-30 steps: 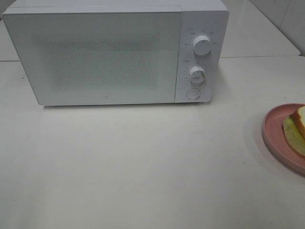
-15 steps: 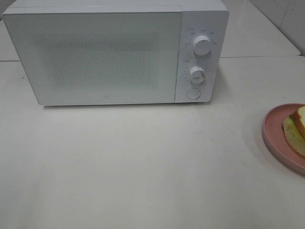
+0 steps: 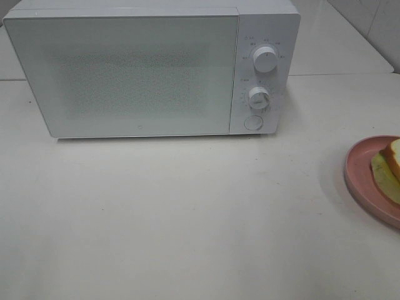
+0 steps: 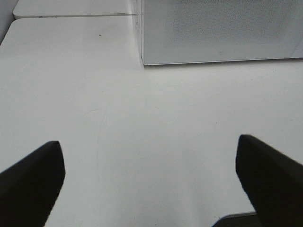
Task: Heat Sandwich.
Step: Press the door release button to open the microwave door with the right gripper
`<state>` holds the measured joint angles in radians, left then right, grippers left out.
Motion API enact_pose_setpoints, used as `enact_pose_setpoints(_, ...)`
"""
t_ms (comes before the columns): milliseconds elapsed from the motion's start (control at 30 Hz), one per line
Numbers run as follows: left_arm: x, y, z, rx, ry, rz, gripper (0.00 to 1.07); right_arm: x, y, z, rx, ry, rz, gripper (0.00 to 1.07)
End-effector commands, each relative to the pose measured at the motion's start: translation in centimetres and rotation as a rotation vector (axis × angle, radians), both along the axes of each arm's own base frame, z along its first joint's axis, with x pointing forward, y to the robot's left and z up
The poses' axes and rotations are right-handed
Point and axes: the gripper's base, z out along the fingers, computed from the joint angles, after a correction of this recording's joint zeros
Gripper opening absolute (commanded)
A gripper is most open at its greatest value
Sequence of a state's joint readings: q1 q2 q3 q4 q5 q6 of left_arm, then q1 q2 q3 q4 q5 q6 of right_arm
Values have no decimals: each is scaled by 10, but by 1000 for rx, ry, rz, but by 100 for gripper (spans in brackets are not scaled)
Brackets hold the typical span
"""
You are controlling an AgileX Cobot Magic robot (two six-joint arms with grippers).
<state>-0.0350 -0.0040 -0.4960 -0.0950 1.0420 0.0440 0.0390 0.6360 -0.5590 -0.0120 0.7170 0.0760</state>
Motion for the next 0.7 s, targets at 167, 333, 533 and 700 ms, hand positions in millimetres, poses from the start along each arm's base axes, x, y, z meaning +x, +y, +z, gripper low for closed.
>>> enact_pose_setpoints(167,-3,-1,0,-14,-30,-10,92,30,1,-3,-2,-50,3,76)
enact_pose_setpoints(333,-3,-1,0,-14,-30,-10,92,51,2,-8,-6,-77,10,76)
enact_pose_setpoints(533,-3,-1,0,-14,-30,-10,92,74,3,-15,-4,-129,12,76)
enact_pose_setpoints(700,-3,-1,0,-14,-30,-10,92,91,4,-18,-1,-193,12,76)
